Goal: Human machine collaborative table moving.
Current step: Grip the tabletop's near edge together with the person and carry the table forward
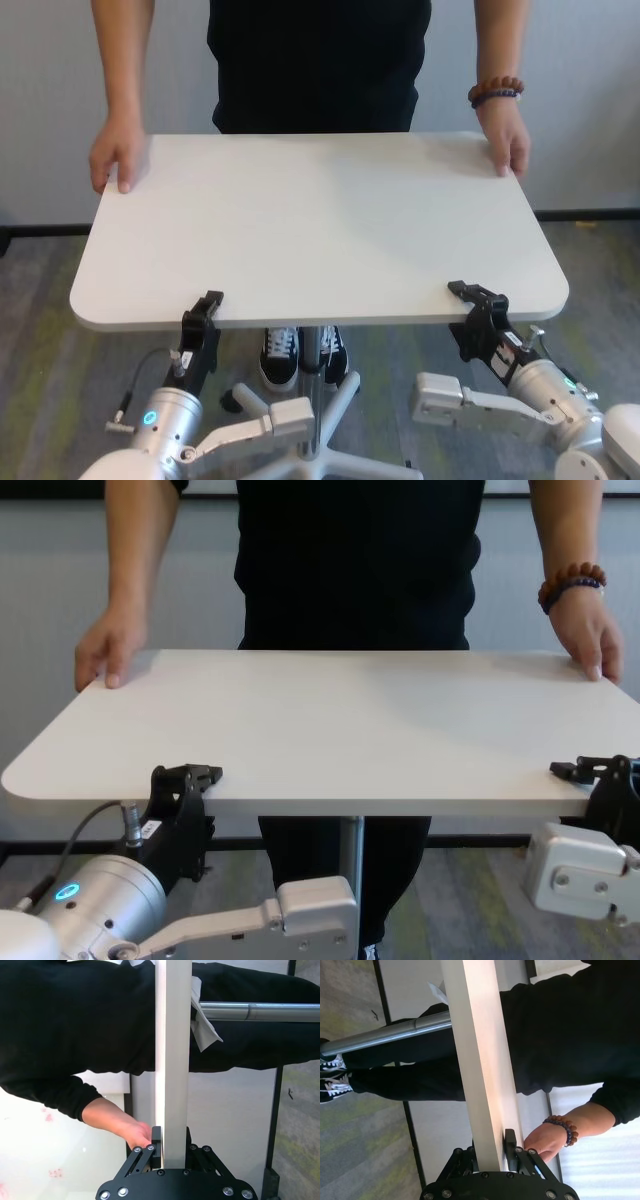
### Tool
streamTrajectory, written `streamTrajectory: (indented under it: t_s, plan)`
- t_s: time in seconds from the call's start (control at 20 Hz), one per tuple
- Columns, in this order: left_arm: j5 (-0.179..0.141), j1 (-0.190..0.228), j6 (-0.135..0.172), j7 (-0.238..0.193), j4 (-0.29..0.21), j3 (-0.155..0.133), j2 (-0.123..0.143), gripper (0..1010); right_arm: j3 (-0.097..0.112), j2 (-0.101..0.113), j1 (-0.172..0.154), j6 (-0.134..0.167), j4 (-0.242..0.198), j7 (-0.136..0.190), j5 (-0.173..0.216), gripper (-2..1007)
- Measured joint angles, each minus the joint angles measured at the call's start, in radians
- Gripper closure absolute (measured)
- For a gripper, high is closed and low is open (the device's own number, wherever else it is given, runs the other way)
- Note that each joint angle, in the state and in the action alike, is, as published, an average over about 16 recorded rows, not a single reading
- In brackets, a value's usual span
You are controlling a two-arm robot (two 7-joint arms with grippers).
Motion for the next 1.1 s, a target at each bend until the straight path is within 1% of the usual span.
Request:
streamTrajectory:
  t_s: [0.7, 1.1]
  plan:
    - [-0.021, -0.081, -0.017, 0.027, 0.122, 0.015, -0.037, 776, -0.042, -0.030, 0.095, -0.036, 0.119, -0.020, 0.004, 741]
    - [-0.023, -0.122, -0.019, 0.039, 0.175, 0.027, -0.053, 776, -0.066, -0.050, 0.148, -0.059, 0.192, -0.041, 0.006, 742]
